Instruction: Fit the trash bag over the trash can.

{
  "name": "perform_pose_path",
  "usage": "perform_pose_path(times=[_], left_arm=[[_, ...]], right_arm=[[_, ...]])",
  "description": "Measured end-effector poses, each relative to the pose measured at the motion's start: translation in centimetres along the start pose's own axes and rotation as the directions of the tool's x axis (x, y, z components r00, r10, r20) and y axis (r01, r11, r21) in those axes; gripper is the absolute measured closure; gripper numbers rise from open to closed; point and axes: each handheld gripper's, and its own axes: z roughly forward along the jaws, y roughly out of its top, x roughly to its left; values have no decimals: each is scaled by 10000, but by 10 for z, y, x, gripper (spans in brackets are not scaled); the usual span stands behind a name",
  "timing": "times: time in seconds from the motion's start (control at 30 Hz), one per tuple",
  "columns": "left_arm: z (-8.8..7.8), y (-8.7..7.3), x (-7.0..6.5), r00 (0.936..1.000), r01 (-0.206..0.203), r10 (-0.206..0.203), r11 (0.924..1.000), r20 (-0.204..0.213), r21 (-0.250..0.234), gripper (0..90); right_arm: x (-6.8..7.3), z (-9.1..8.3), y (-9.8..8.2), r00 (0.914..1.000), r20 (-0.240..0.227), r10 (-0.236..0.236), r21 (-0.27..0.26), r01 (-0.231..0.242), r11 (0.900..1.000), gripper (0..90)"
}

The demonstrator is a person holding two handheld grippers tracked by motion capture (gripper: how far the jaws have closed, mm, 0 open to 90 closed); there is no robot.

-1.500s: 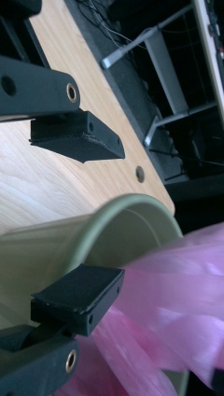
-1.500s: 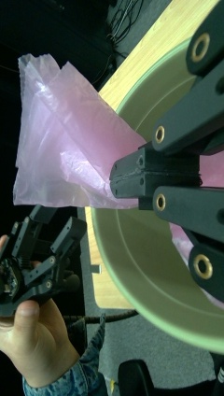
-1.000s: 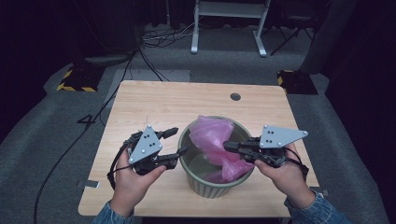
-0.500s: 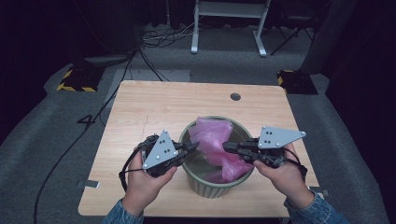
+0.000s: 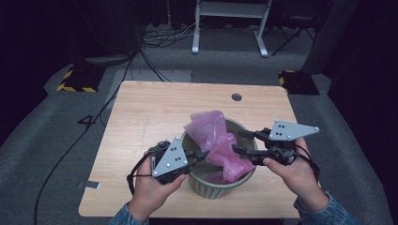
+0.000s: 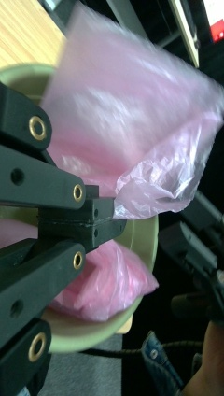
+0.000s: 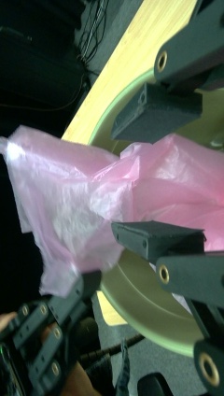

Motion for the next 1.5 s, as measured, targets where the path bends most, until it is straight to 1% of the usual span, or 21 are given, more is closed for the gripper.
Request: perform_pose_path(times=[0.1,0.2,0.23,0.43,0.6,0.63,0.67,0.73,0.77,0.8,0.83,0.9,0.97,1.03,1.07,1.13,1.17,1.23,1.3,1.37,1.5], left_arm=[[4,1,-2,9998,-169,168,9998,133,57,900],[9,-1,-1,9995,21,-23,10000,328,68,900],[11,-1,-2,9994,-16,12,9999,358,115,900],[21,2,-8,9974,-393,374,9988,612,306,900],[26,4,-15,9948,-746,710,9961,734,473,900],[27,4,-16,9945,-716,679,9964,793,455,900],[28,3,-16,9941,-697,656,9965,860,456,900],[29,3,-17,9941,-609,564,9970,929,472,900],[29,3,-16,9941,-573,526,9972,944,482,900],[28,2,-16,9943,-524,479,9976,957,450,900],[27,2,-15,9941,-497,455,9979,980,412,900],[24,1,-13,9948,-298,268,9991,978,289,900],[21,0,-12,9958,-233,208,9994,888,270,898],[19,-1,-11,9965,-131,114,9997,827,202,844],[17,-1,-10,9973,-44,35,9999,738,128,788],[14,-1,-9,9983,67,-67,10000,582,9,721],[13,-1,-9,9985,203,-197,9997,513,-118,660],[10,-1,-7,9979,551,-538,9979,370,-334,463],[7,0,-5,9978,650,-643,9966,162,-511,352],[6,1,-2,9969,780,-771,9953,161,-580,308],[5,4,5,9944,1051,-1041,9927,199,-585,308]], right_arm=[[3,0,5,9999,-140,-3,-6,3,10000,446],[8,1,12,9997,-227,-57,-27,56,10000,437],[9,1,15,9997,-230,-61,-90,59,9999,435],[10,2,36,10000,34,72,-390,-71,9992,426],[6,14,42,9994,252,247,-171,-242,9996,432],[5,18,42,9991,315,269,-63,-267,9996,443],[5,20,42,9990,369,263,30,-264,9996,474],[3,24,41,9994,251,218,174,-222,9996,662],[2,25,40,9997,27,260,300,-261,9992,773],[0,26,39,9995,-152,286,381,-280,9989,849],[-1,26,38,9995,-169,258,413,-250,9988,900],[-3,25,36,9993,-191,325,425,-317,9986,900],[-3,25,35,9993,-210,311,451,-301,9985,900],[-2,24,33,9995,-206,229,468,-220,9987,900],[-2,24,33,9996,-190,204,458,-195,9988,900],[-1,22,33,9999,-112,73,448,-67,9990,900],[-1,21,33,9999,-93,48,422,-44,9991,900],[-1,18,33,9999,57,-111,372,109,9992,900],[0,15,33,9990,297,-325,347,314,9989,900],[0,12,33,9990,294,-340,347,330,9989,900],[2,12,30,9991,52,-427,294,425,9987,900]])
